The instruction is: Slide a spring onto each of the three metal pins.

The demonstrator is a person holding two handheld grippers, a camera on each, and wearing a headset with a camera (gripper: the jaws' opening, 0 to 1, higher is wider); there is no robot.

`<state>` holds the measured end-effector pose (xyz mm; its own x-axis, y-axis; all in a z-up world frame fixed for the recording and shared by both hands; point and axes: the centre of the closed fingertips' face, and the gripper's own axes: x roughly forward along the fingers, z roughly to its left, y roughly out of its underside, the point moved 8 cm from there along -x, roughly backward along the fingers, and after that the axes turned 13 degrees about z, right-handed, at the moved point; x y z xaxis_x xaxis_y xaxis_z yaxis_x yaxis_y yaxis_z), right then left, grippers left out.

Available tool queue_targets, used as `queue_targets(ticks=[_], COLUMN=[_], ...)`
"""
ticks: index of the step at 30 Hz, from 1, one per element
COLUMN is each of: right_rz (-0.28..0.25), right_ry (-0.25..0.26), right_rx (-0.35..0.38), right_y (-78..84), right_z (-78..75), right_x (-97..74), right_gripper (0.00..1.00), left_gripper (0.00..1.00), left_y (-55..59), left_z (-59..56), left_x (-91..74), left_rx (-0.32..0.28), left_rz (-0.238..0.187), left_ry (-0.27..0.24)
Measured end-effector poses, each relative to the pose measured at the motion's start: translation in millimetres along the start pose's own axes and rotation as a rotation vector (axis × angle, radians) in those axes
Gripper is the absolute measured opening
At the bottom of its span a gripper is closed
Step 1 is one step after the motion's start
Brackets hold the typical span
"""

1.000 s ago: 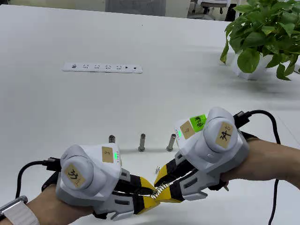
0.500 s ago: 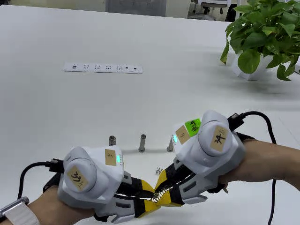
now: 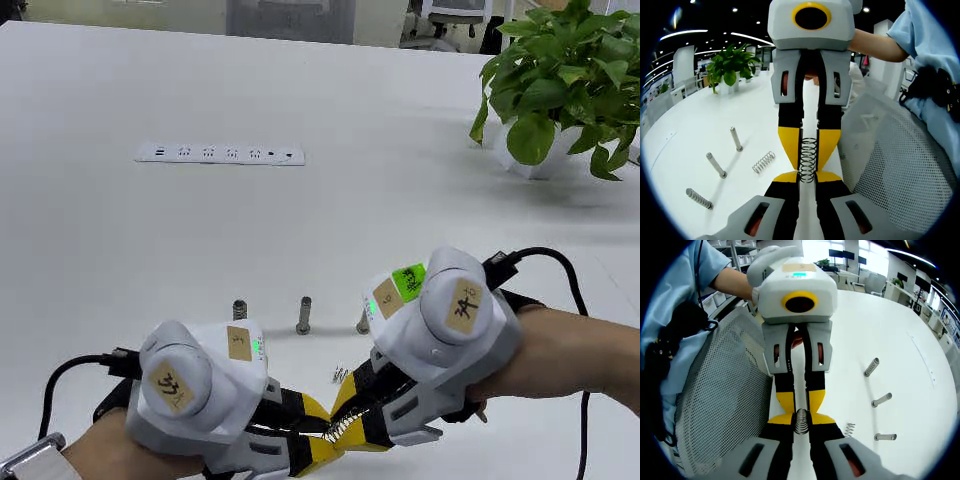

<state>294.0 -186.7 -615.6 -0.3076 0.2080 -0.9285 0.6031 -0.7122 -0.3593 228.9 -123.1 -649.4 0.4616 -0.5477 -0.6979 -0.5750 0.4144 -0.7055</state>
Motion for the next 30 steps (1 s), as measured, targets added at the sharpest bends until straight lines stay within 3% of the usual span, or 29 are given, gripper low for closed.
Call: queue_targets(ticks=[7,13,20,24,26,30], right_rz=[0.001,-0.006,0.008,0.028,0.032,0.039], right_ry=[0.003,0.012,0.013,0.013,0.012,0.041], right_rx=[-0.01,-0.003,-0.009,-0.018,-0.021,-0.037], right_y=[-1.3,-2.1,-0.7,0.8,1.3,0.9], right_z=[-0.9,-3.8,-7.2,-8.8,-10.6,-18.7], right_x=[0.9,-0.8,-1.1,-0.9,-2.0,-5.3], right_gripper=[0.12,0.12,0.12,0.12,0.12,0.12], left_gripper=[0.16,0.27,0.44,0.54,0.6,0.75], left_y=[3.8,11.4,23.7,30.3,31.7,37.3], left_z=[1.6,6.7,11.4,12.0,12.2,15.3], left_x=[-1.2,-8.6,-23.4,-29.3,-33.3,-37.9], left_rx=[-0.032,-0.126,-0.224,-0.234,-0.255,-0.295], left_rz=[-0.026,-0.082,-0.125,-0.107,-0.117,-0.103], left_ry=[-0.045,-0.104,-0.207,-0.257,-0.287,-0.332])
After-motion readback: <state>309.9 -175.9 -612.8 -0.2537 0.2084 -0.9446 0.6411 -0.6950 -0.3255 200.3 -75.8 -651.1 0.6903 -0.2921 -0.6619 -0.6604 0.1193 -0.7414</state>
